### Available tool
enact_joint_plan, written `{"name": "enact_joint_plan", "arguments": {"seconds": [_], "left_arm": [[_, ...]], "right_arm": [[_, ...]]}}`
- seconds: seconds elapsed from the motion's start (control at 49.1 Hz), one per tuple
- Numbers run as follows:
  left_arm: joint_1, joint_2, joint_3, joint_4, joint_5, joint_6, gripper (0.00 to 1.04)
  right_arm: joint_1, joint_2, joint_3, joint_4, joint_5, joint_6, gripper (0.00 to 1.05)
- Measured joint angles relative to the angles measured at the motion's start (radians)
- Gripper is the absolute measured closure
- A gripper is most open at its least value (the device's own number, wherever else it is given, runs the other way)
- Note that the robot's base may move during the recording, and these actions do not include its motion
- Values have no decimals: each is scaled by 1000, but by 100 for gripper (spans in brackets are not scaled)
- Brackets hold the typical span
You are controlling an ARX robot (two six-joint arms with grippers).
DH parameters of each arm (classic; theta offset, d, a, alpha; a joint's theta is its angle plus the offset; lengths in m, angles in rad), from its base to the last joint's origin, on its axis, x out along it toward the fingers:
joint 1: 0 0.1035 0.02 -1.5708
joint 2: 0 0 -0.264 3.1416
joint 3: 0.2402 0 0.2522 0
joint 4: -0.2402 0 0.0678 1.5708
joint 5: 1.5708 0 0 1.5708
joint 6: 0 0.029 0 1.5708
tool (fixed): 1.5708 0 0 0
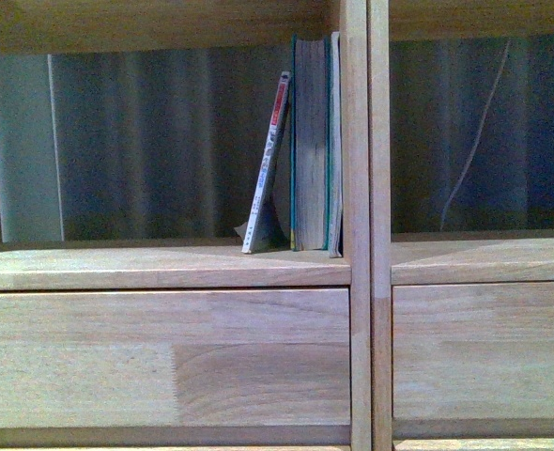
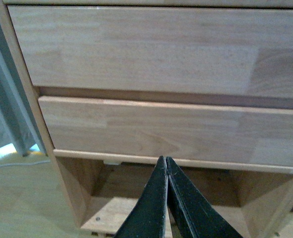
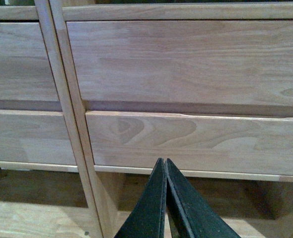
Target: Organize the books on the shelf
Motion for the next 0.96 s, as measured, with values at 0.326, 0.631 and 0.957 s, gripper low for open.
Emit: {"name": "enact_joint_plan", "arguments": {"seconds": [0.326, 0.631, 0.957], "left_arm": [[0, -79, 0, -51, 0, 0, 102], [0, -79, 0, -52, 0, 0, 73], [0, -79, 0, -52, 0, 0, 8]], "right_arm": [[0, -1, 0, 0, 0, 0, 102], [0, -1, 0, 0, 0, -2, 79], [0, -1, 0, 0, 0, -2, 17]]}}
